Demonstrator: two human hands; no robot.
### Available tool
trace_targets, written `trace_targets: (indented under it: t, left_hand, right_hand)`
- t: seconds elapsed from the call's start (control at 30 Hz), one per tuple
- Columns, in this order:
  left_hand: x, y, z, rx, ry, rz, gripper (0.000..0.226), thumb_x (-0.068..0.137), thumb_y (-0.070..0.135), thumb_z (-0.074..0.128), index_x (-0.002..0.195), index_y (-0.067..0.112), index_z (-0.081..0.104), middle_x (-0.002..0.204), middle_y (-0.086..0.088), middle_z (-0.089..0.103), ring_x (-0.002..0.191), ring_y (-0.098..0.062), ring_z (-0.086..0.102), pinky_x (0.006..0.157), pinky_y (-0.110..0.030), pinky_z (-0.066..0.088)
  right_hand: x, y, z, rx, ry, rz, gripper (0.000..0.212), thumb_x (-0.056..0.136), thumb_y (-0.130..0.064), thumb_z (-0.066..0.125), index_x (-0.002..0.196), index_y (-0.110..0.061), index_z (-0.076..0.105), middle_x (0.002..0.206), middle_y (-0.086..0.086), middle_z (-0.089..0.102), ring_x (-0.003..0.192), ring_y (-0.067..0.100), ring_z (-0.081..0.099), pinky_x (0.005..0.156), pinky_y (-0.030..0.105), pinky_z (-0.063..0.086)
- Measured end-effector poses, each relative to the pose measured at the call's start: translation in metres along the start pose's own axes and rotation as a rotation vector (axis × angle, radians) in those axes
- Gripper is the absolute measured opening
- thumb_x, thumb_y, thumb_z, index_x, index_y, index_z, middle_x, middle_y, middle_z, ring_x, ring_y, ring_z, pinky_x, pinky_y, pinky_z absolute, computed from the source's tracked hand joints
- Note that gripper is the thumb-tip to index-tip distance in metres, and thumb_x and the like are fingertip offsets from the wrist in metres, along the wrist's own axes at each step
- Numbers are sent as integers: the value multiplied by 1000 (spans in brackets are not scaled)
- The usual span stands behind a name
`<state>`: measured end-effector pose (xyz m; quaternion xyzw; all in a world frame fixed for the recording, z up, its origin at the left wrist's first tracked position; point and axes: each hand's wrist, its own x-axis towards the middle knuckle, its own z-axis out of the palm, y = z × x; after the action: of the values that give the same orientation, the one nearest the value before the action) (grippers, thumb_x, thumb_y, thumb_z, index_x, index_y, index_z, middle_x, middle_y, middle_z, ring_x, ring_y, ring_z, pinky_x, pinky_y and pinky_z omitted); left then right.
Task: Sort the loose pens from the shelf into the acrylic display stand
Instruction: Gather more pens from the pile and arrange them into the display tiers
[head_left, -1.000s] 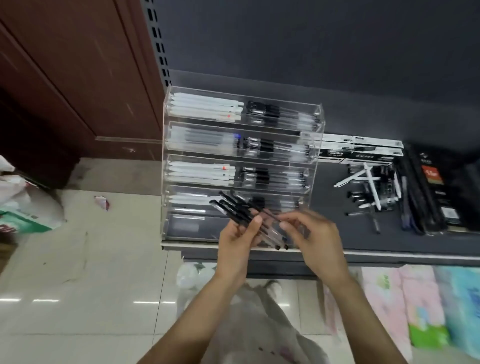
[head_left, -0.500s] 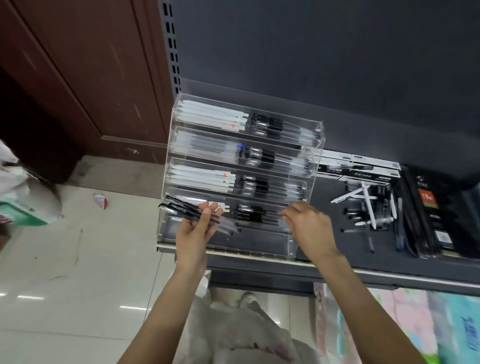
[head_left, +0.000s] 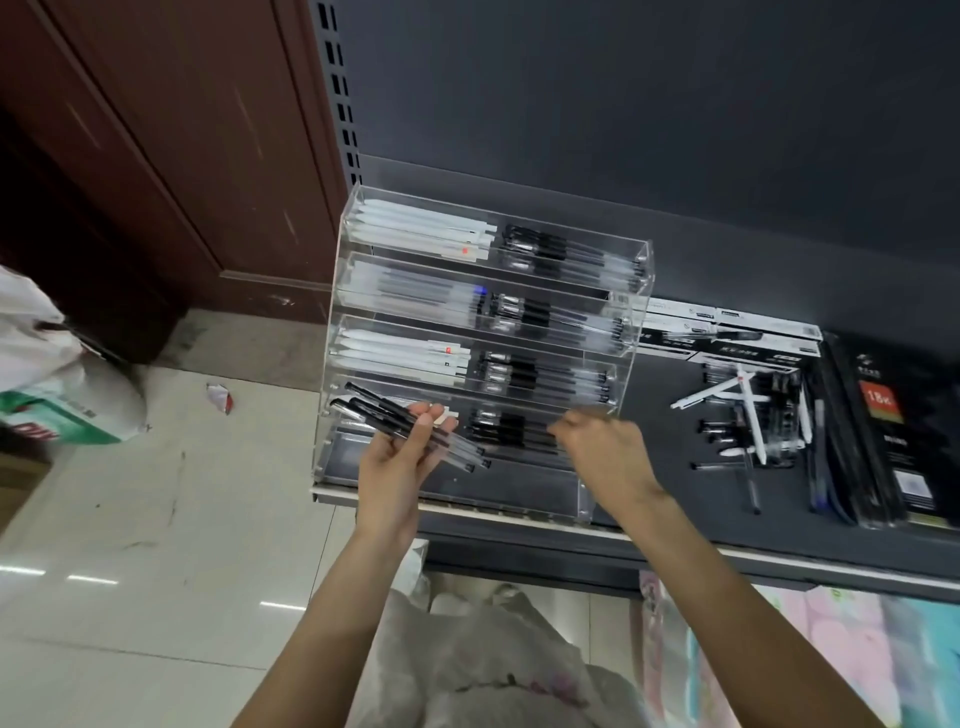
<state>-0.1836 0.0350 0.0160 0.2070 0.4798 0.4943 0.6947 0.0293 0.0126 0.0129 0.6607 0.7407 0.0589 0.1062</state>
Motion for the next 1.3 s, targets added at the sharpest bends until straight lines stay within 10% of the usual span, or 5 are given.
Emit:
trace_targets:
  t: [0.27,0.53,0.77,1.3]
  left_hand:
    - [1,-6,12,33,16,-51,12,90,11,58,101,10,65,90,10,73,85,-5,68,69,-18,55]
    - [-7,-13,21,72,-64,-55,20,92,11,56,110,8,65,94,-3,72,89,-16,70,78,-24,56]
    - [-4,-7,8,72,46,-17,22,93,13,55,113,11,65,102,1,66,82,-15,68,76,-21,56]
    - [-3,-3,2,76,43,-50,24,94,11,53,115,5,62,111,2,64,75,-2,69,80,-25,57]
  right_hand:
    - [-7,-14,-22,599,284,103,18,79,-20,75,97,-24,73,83,-8,72,66,8,66,54,25,55]
    - [-5,-39,-47,1151,6,158,14,82,-22,71,96,-22,73,84,-14,71,77,-3,64,71,9,47]
    - [-13,12,-32,534,293,185,7,79,-18,75,85,-22,74,84,-7,72,63,11,66,55,28,56]
    - [2,0,-20,-71,97,18,35,32,10,74,56,-13,62,50,0,58,45,16,55,42,19,40]
